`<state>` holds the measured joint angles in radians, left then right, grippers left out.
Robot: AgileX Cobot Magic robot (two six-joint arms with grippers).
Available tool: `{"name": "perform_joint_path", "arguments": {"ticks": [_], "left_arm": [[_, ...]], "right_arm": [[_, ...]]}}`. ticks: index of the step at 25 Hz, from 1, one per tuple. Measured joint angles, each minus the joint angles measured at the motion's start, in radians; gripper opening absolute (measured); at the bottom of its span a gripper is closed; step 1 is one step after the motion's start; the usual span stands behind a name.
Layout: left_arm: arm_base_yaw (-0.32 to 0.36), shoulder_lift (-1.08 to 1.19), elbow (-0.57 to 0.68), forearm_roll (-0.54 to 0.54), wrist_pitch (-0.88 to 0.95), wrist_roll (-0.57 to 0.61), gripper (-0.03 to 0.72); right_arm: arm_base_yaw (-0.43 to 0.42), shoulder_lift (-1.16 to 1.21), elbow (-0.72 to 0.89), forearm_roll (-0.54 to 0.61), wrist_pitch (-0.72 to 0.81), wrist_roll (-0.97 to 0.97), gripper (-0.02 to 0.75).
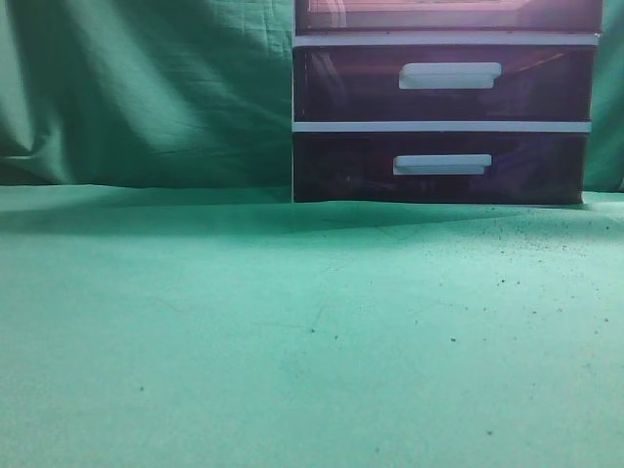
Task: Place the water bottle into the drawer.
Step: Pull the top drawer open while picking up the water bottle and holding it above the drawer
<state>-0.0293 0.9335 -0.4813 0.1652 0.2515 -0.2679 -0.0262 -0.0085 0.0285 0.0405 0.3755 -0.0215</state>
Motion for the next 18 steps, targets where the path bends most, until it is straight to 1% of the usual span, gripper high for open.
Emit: {"name": "perform_joint_path", "arguments": {"ticks": [7, 16, 18], "left_arm": [[0.001, 0.271, -0.089, 0.004, -0.104, 0.000, 0.635], [0.001, 0.500, -0.187, 0.017, -0.223, 0.000, 0.635], [0.001, 0.530, -0.193, 0.029, -0.263, 0.000, 0.564]], "right_arm": [[0.000, 0.000, 0.000, 0.000, 0.000, 0.000, 0.000], [0.000, 0.000, 0.000, 0.000, 0.000, 0.000, 0.000], [0.000, 0.000, 0.000, 0.000, 0.000, 0.000, 0.000]]}}
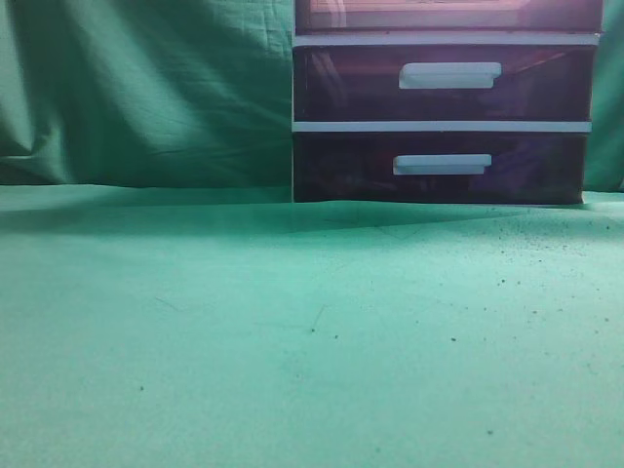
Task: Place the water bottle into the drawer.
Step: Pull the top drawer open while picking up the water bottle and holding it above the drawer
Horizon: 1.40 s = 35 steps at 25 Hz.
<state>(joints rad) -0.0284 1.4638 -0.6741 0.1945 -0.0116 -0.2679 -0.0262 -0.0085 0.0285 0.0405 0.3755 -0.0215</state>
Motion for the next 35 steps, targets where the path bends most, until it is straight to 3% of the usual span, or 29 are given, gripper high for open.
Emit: {"name": "perform_joint_path", "arguments": {"ticks": [5, 9, 15, 18, 25, 30, 32, 35], "left_arm": [[0.000, 0.026, -0.001, 0.036, -0.046, 0.000, 0.358], [0.001, 0.026, -0.001, 0.049, -0.048, 0.000, 0.279], [-0.044, -0.014, -0.057, 0.049, 0.101, 0.000, 0.286], [-0.108, -0.081, -0.122, 0.049, 0.197, 0.000, 0.333], [-0.268, -0.236, -0.266, 0.049, 0.367, 0.000, 0.332], [-0.378, -0.335, -0.300, 0.048, 0.467, 0.000, 0.332], [-0.432, -0.362, -0.301, 0.046, 0.497, 0.000, 0.332], [-0.501, -0.382, -0.301, 0.042, 0.525, 0.000, 0.332]], "right_arm": [[0.000, 0.000, 0.000, 0.000, 0.000, 0.000, 0.000], [0.000, 0.000, 0.000, 0.000, 0.000, 0.000, 0.000], [0.000, 0.000, 0.000, 0.000, 0.001, 0.000, 0.000], [0.000, 0.000, 0.000, 0.000, 0.001, 0.000, 0.000], [0.000, 0.000, 0.000, 0.000, 0.001, 0.000, 0.000], [0.000, 0.000, 0.000, 0.000, -0.007, 0.000, 0.000], [0.000, 0.000, 0.001, 0.028, -0.069, 0.024, 0.000], [0.000, 0.000, 0.001, 0.087, -0.288, 0.073, 0.000]]}}
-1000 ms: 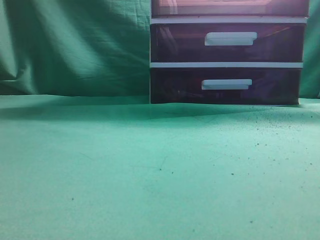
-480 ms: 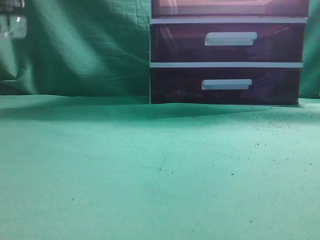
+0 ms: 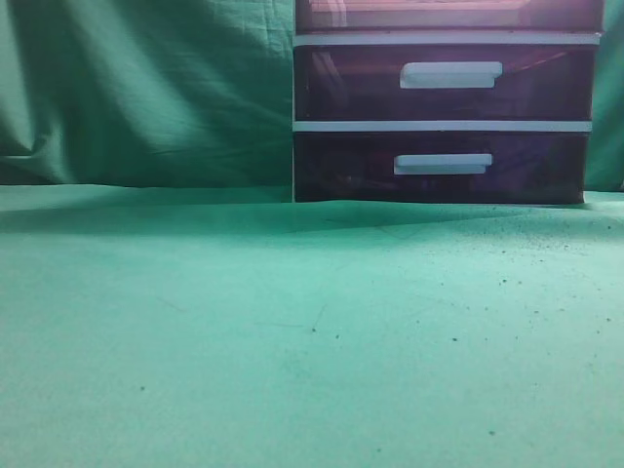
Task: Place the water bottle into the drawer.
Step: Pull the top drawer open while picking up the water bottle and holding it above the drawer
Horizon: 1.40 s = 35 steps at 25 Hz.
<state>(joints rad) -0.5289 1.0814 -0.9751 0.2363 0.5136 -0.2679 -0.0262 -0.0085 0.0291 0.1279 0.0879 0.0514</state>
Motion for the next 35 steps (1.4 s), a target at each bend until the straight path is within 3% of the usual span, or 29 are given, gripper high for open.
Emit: {"name": "perform_joint_path", "arguments": {"ticks": [3, 5, 10, 14, 16, 22, 27, 28, 29, 31, 35], "left_arm": [[-0.061, -0.005, 0.000, 0.000, 0.011, 0.000, 0.332], [-0.094, -0.005, 0.000, 0.000, 0.011, 0.000, 0.332], [-0.145, -0.006, 0.000, 0.000, 0.011, 0.001, 0.332], [-0.129, -0.008, 0.000, 0.002, 0.013, 0.002, 0.332], [-0.125, -0.008, 0.000, 0.005, 0.013, 0.002, 0.332], [-0.125, -0.008, 0.000, 0.005, 0.013, 0.002, 0.332], [-0.125, 0.001, 0.000, 0.005, 0.015, 0.002, 0.332], [-0.125, 0.005, 0.000, 0.005, 0.015, 0.002, 0.332], [-0.125, 0.007, 0.000, 0.005, 0.015, 0.002, 0.332], [-0.125, 0.010, 0.000, 0.005, 0.015, 0.002, 0.332], [-0.125, 0.022, 0.000, 0.005, 0.015, 0.002, 0.332]], "right_arm": [[0.000, 0.000, 0.000, 0.021, -0.261, 0.006, 0.000], [0.000, 0.000, -0.011, 0.025, -0.347, 0.006, 0.000], [0.000, 0.105, -0.246, 0.028, -0.175, -0.059, 0.000], [0.000, 0.311, -0.472, 0.028, 0.117, -0.095, 0.000], [0.000, 0.431, -0.544, 0.026, 0.176, -0.148, 0.000], [0.009, 0.745, -0.706, 0.026, 0.103, -0.265, 0.000], [0.151, 0.997, -0.871, 0.022, 0.048, -0.794, 0.000], [0.188, 1.035, -0.893, 0.022, 0.016, -0.917, 0.048], [0.220, 1.081, -0.904, 0.022, -0.023, -1.011, 0.048], [0.259, 1.163, -0.914, 0.020, -0.155, -1.203, 0.148], [0.279, 1.326, -0.923, 0.020, -0.386, -1.386, 0.335]]}}
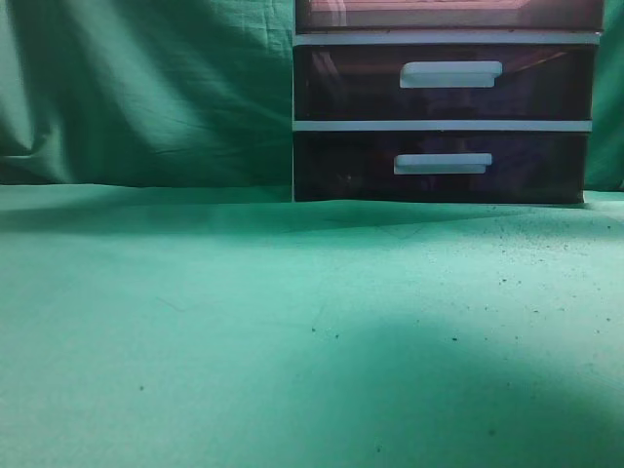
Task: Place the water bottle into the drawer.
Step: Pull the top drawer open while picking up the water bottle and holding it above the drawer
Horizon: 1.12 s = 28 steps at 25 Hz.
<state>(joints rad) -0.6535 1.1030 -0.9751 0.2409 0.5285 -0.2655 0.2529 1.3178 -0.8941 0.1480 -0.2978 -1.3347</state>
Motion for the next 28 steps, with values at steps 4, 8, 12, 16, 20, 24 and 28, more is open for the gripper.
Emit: {"name": "perform_joint_path", "arguments": {"ticks": [4, 8, 12, 16, 20, 24, 28], "left_arm": [[0.000, 0.001, 0.000, 0.000, 0.000, 0.000, 0.332], [0.000, 0.001, 0.000, 0.000, 0.000, 0.000, 0.332], [0.000, 0.001, 0.000, 0.000, 0.000, 0.000, 0.332], [0.000, 0.001, 0.000, 0.000, 0.000, 0.000, 0.332], [0.000, 0.001, 0.000, 0.013, 0.000, 0.000, 0.332], [0.000, 0.001, 0.000, 0.035, 0.006, 0.000, 0.332], [0.000, 0.001, 0.000, 0.049, 0.024, 0.000, 0.332]], "right_arm": [[0.002, 0.121, -0.036, -0.002, -0.066, -0.046, 0.370], [0.002, 0.213, -0.064, -0.060, -0.084, -0.048, 0.396], [0.002, 0.293, -0.095, -0.107, -0.102, -0.048, 0.396], [0.002, 0.363, -0.158, -0.116, -0.125, -0.048, 0.396], [0.002, 0.428, -0.214, -0.118, -0.164, -0.048, 0.396], [0.002, 0.471, -0.243, -0.119, -0.194, -0.048, 0.226], [0.002, 0.478, -0.249, -0.146, -0.209, -0.081, 0.115]]}}
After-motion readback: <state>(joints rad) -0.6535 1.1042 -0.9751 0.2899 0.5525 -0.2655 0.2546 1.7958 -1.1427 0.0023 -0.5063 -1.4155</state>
